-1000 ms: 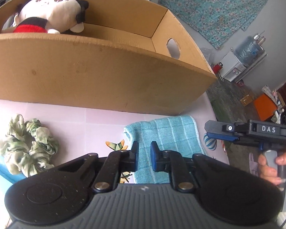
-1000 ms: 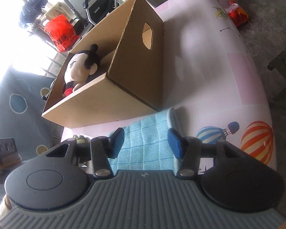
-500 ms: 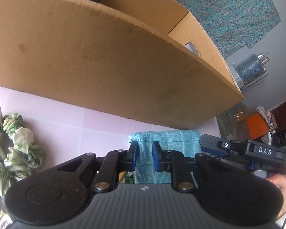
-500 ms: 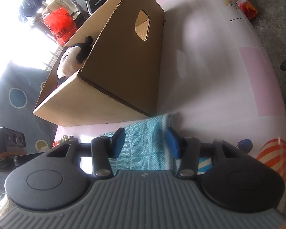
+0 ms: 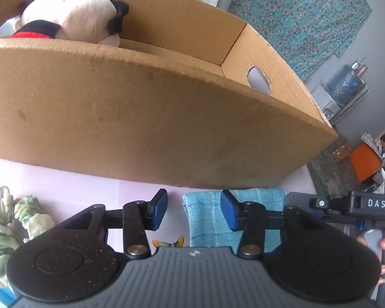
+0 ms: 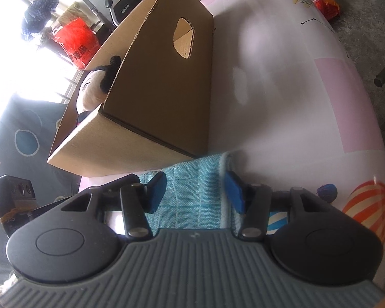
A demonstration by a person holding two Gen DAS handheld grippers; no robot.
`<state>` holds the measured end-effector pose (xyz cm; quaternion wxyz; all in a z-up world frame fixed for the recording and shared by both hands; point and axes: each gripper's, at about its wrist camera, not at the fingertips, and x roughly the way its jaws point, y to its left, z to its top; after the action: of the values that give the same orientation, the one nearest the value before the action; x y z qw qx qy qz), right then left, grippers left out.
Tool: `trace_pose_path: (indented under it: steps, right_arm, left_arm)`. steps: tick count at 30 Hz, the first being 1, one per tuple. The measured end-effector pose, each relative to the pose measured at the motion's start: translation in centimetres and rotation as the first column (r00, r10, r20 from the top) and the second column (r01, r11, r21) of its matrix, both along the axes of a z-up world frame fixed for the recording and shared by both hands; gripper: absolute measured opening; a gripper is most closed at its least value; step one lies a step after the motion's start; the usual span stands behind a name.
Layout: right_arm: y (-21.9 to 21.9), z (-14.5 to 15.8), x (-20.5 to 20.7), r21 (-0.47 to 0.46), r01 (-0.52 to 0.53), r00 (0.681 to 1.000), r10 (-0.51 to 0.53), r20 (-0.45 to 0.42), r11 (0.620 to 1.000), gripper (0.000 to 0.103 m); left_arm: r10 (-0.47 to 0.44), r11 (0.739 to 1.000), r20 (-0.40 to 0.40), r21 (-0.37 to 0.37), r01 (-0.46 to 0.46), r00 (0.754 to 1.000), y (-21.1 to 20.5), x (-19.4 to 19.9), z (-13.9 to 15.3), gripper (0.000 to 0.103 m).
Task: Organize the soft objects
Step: 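Close both tools on the blue towel and lift it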
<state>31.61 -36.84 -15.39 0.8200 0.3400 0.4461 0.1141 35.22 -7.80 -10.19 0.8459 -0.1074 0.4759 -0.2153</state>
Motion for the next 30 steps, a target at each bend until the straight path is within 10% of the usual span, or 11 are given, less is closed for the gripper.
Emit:
trace_pose_path:
  steps: [7,12,30]
  right_arm:
    - [0.6,-0.3,0.3,0.003,0.033,0.999,-0.033,0.008,0.999,0.049]
    - [1.3,-0.6,0.2,-0.041,0.065,0.998,-0.066,-0.018,0.997,0.01]
    - [5.1,5.9,-5.7,-0.137,0.019,0.987,0.003,0.158,0.99,0.005]
  left_arm:
    - [-0.032,0.999,0.047,-0.028,0.034,0.998,-0.6,-0.3,-0.5,0.04]
    - [-0.013,1.0,0.056,0.009,0.012,0.998,-0.3,-0.6,-0.4,0.013]
    - [-0.05,0.998,0.161,0.031,0.046,0.986,1.7,-5.9,4.8,0.009]
